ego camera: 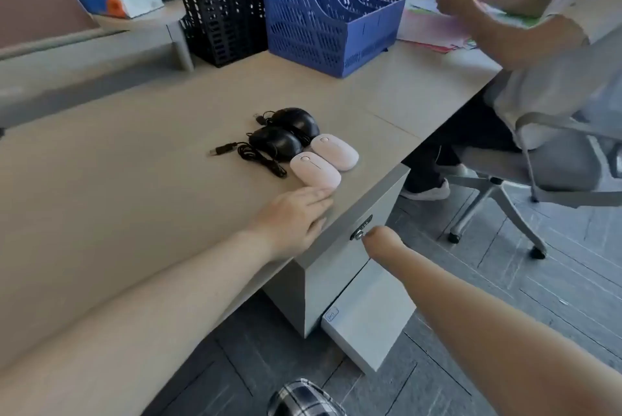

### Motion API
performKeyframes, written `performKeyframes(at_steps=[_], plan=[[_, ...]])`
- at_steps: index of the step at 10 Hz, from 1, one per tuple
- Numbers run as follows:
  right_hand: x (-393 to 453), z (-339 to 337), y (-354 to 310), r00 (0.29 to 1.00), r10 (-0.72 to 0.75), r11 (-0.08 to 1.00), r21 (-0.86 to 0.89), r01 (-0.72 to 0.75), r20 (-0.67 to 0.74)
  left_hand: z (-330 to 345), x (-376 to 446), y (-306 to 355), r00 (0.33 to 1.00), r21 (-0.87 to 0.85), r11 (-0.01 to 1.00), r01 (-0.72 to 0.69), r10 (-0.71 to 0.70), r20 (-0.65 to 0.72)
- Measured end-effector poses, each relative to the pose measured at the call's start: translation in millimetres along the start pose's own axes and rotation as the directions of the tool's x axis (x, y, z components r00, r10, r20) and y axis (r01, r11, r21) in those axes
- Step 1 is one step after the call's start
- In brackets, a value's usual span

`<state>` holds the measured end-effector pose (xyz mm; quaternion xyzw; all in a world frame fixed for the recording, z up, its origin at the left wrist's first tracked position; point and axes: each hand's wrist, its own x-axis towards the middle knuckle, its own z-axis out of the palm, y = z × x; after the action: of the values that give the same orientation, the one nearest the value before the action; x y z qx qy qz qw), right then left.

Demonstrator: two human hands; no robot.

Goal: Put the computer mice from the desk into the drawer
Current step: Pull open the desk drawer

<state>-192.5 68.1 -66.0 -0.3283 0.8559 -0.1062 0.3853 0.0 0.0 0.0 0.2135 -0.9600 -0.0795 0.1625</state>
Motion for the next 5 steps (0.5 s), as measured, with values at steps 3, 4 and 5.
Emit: performKeyframes(at_steps=[3, 4, 5], plan=[[43.7, 25.0, 13.9, 0.999, -0.044, 0.867, 0.498, 0.024, 0.028, 14.4, -19.2, 19.3, 0.953, -0.031, 0.965, 0.259, -0.26, -0.152], [41.3, 24.2, 13.8, 0.997, -0.05, 0.854, 0.521, 0.016, 0.05, 14.2, -17.7, 20.5, 0.949, 0.0, 0.963, 0.268, -0.264, -0.173], [34.2, 24.5, 15.5, 0.998, -0.047, 0.859, 0.512, 0.018, 0.045, 11.9, -18.5, 22.7, 0.954, 0.014, 0.964, 0.267, -0.263, -0.143]])
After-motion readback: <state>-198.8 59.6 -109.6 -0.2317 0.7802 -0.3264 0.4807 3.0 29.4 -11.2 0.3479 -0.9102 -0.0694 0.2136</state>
